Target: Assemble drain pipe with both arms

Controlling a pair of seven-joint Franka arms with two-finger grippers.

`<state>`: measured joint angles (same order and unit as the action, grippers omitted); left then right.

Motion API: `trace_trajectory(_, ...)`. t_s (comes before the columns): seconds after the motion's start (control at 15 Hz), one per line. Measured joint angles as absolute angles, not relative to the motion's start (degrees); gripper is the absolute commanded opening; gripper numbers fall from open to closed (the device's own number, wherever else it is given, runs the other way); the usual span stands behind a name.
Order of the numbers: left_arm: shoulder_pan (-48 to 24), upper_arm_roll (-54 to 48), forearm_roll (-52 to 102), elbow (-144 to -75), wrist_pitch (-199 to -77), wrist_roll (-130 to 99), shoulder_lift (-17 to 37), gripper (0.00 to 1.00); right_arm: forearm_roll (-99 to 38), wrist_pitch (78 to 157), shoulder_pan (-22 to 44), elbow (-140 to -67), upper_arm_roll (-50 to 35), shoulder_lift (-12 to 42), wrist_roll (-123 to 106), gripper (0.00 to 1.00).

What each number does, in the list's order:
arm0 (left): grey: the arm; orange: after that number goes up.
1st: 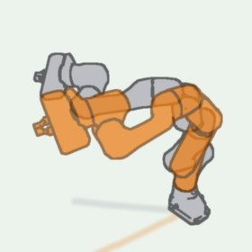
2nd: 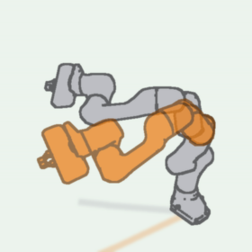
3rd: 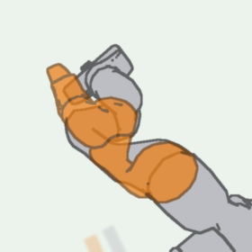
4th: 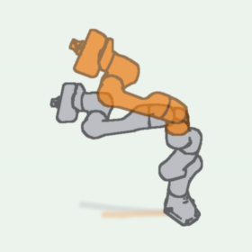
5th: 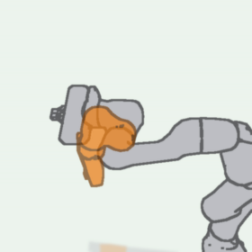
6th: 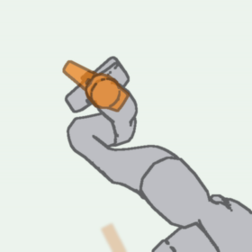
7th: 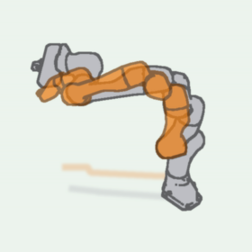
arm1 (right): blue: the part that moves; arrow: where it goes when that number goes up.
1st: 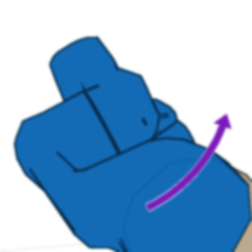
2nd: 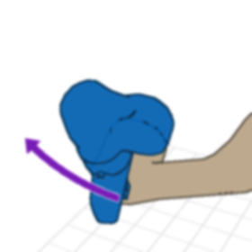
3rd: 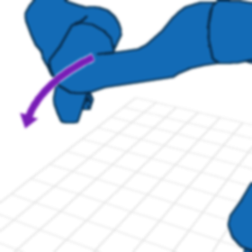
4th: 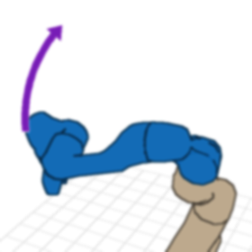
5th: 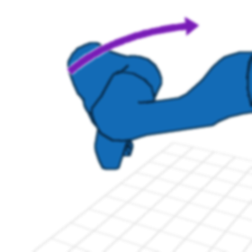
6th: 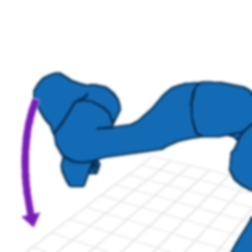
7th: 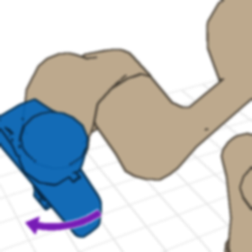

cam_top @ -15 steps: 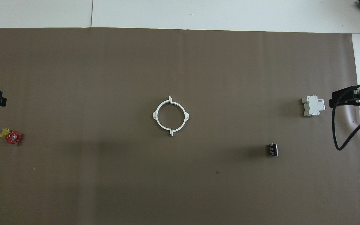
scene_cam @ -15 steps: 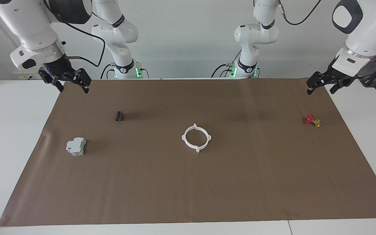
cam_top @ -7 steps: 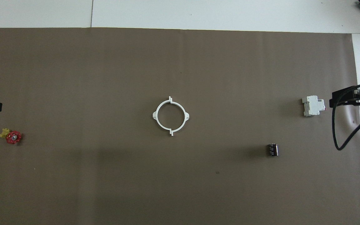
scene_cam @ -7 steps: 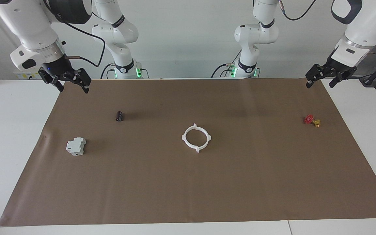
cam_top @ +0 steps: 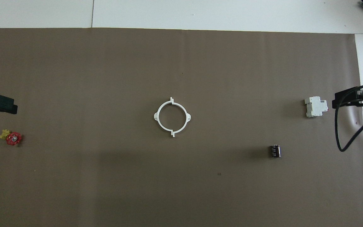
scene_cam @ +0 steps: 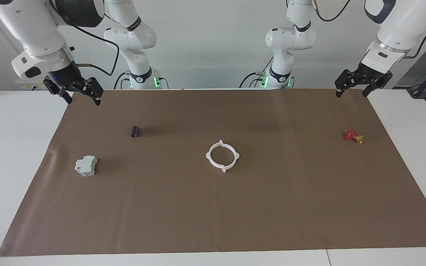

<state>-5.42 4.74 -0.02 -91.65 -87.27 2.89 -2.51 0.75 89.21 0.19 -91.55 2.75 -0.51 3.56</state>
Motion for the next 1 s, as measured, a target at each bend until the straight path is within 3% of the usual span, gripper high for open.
trace_trajectory(1.0,-6.89,4.27,-0.02,-91.87,-86.85,0.95,-5.81,1.00,0.75,89.21,0.19,-91.55,2.75,-0.51,3.56,1.00)
